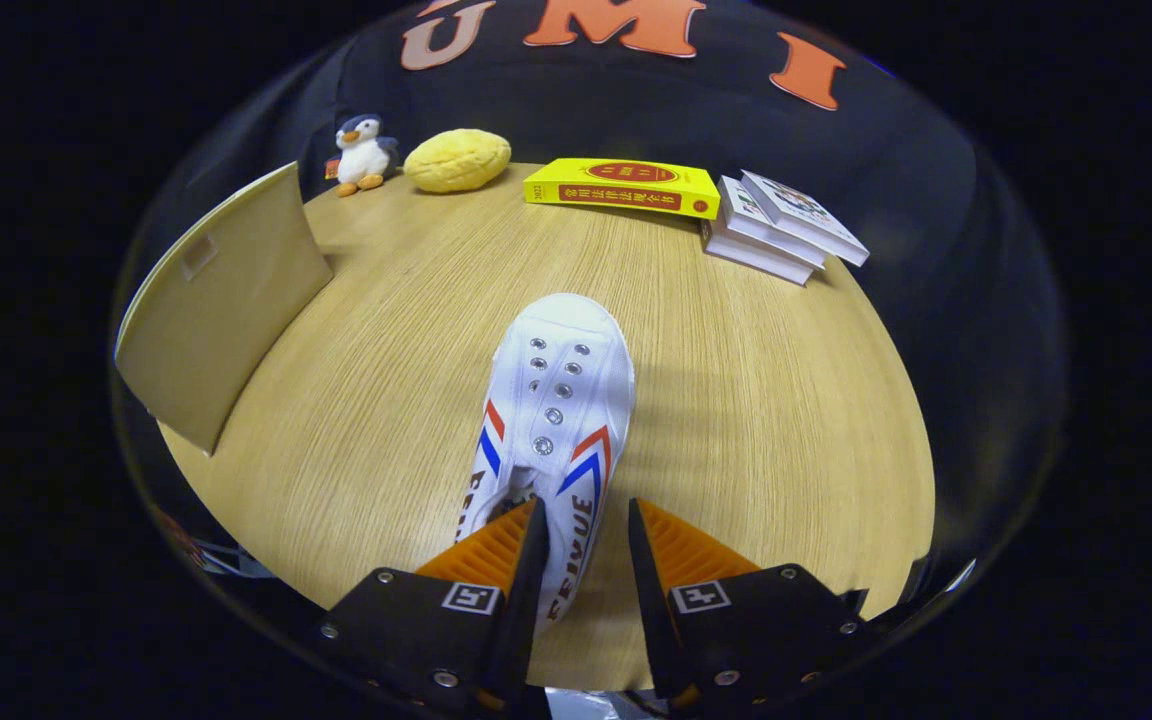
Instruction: Open the storage box then place both shoes into the box .Put the left shoe in first, then the right shoe, with the right side of both shoes facing outward in a uniform manner.
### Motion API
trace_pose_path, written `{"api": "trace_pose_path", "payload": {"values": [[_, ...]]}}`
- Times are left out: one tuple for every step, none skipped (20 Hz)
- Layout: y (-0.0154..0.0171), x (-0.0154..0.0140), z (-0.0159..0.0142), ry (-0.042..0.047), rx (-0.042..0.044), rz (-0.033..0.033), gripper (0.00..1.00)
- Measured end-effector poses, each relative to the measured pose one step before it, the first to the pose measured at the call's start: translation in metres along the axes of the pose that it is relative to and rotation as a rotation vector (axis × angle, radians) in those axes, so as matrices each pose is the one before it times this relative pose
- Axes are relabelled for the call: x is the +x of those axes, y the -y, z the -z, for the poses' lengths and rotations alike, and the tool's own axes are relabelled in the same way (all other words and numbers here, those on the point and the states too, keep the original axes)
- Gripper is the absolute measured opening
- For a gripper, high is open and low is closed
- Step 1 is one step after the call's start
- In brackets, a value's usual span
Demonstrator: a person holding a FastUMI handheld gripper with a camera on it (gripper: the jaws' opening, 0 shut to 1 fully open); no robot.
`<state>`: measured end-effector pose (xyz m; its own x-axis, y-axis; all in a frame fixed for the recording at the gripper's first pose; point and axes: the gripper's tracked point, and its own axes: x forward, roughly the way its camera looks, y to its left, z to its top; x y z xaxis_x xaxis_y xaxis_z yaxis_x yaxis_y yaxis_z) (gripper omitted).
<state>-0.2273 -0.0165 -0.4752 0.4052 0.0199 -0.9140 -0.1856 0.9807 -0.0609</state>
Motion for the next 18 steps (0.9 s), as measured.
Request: {"api": "trace_pose_path", "payload": {"values": [[-0.00027,0.00124,0.00311,-0.01750,0.00595,-0.00989,0.48],[-0.00135,0.00212,0.00402,-0.03335,0.00057,-0.01574,0.48],[0.00075,0.00001,0.00247,-0.02634,-0.00286,-0.00915,0.48],[0.00007,0.00093,-0.00226,-0.00270,-0.00032,-0.00821,0.48],[-0.00056,0.00009,-0.00006,-0.00646,-0.01769,-0.00586,0.48],[0.00167,-0.00052,-0.00486,0.02303,-0.00615,0.01116,0.48],[0.00287,0.00181,-0.00307,0.02081,-0.00358,0.01286,0.48],[-0.00179,0.00049,-0.00233,0.02212,0.00808,0.00022,0.48],[-0.00169,0.00290,-0.00400,0.03038,0.01764,-0.00570,0.48],[-0.00209,0.00375,-0.00479,0.03121,0.02180,-0.00759,0.47],[-0.00010,0.00548,-0.00351,0.03209,0.01964,-0.01201,0.42],[-0.00109,0.00334,-0.00310,0.02405,0.02522,-0.01332,0.41],[0.00032,0.00103,-0.00084,0.01690,0.02709,-0.00729,0.38],[0.00062,0.00131,-0.00303,0.01284,0.02101,-0.00350,0.36],[0.00181,0.00426,-0.00442,0.01002,0.01679,-0.00072,0.34],[0.00233,0.00227,-0.00167,0.00506,0.01751,-0.00042,0.32],[0.00366,0.00360,-0.00437,0.00867,0.02190,0.00745,0.27],[0.00667,0.00383,-0.00112,0.00344,0.02401,0.01938,0.22]]}}
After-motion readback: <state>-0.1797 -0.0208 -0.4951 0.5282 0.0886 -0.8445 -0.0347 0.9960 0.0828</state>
